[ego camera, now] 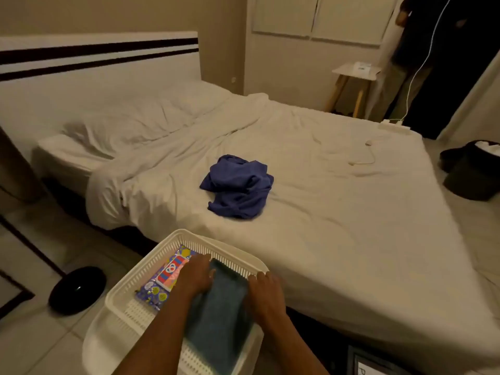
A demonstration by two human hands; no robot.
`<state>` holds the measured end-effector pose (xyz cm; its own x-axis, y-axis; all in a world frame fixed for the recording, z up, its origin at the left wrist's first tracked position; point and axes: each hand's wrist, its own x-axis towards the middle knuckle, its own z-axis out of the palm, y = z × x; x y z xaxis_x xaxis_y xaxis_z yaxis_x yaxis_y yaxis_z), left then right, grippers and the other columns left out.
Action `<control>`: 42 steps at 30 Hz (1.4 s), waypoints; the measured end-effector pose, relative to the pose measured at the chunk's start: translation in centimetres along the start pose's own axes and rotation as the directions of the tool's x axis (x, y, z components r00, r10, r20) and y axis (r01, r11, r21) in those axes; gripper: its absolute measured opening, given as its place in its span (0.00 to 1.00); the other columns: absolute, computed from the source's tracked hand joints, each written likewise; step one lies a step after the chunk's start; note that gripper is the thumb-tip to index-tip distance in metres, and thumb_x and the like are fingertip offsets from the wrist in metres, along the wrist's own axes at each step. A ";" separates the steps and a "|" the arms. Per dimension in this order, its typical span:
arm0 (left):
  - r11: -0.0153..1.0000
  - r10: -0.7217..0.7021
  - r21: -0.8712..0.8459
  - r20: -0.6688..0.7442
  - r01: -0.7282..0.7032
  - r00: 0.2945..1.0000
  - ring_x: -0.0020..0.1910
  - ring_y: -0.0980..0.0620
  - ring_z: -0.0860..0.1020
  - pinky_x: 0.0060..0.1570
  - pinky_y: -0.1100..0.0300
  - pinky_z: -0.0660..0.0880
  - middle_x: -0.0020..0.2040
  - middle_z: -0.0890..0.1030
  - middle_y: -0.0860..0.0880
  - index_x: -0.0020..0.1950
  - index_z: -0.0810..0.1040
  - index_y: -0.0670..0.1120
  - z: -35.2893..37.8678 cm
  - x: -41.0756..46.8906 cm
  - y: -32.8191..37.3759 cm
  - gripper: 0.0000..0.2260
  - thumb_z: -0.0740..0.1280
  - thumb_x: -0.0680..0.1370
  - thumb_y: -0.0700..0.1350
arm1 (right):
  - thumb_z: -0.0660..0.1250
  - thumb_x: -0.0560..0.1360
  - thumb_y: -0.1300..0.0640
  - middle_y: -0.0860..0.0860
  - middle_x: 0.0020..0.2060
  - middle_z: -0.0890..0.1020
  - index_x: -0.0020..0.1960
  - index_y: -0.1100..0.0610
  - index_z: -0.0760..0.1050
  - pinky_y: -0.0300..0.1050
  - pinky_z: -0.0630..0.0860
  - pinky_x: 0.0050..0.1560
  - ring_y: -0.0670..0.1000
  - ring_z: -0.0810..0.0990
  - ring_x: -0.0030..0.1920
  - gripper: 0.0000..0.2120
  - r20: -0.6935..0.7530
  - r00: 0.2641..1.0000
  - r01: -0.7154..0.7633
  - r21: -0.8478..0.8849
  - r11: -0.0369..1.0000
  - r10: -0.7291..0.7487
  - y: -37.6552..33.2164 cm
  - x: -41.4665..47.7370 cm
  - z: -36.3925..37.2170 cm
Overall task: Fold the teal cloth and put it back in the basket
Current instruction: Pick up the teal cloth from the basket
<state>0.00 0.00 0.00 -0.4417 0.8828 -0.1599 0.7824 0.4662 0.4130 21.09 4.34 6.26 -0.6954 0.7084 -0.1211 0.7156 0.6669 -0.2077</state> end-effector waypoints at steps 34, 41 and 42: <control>0.920 0.262 -0.313 0.040 -0.237 0.964 0.35 0.55 0.80 0.42 0.58 0.78 0.36 0.84 0.45 0.43 0.77 0.45 -14.0 -7.5 8.5 0.06 0.73 0.71 0.38 | 0.65 0.76 0.56 0.59 0.58 0.78 0.60 0.55 0.80 0.51 0.74 0.58 0.62 0.78 0.59 0.14 0.070 0.997 -0.049 0.177 0.983 0.037 1.9 -1.6 -4.0; 0.941 0.245 -0.193 -0.176 -0.277 0.953 0.41 0.52 0.82 0.43 0.60 0.78 0.40 0.83 0.49 0.46 0.79 0.49 -18.7 -10.1 12.0 0.07 0.74 0.73 0.39 | 0.62 0.79 0.55 0.56 0.54 0.82 0.57 0.53 0.79 0.52 0.77 0.54 0.58 0.80 0.53 0.11 -0.098 0.995 -0.008 0.237 0.972 0.032 4.1 -4.8 -11.4; 0.936 0.261 -0.179 -0.221 -0.302 0.940 0.42 0.51 0.82 0.44 0.58 0.79 0.41 0.83 0.49 0.47 0.80 0.49 -18.9 -10.4 12.9 0.07 0.73 0.74 0.39 | 0.62 0.80 0.56 0.56 0.52 0.82 0.56 0.53 0.80 0.53 0.79 0.53 0.57 0.81 0.51 0.10 -0.141 0.989 -0.006 0.237 0.971 0.041 4.6 -5.3 -12.7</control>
<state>6.36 -4.26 23.91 -0.3079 0.9387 0.1553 0.7871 0.1596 0.5958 28.96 6.59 18.25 -0.6491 0.7606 0.0088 0.6839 0.5886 -0.4311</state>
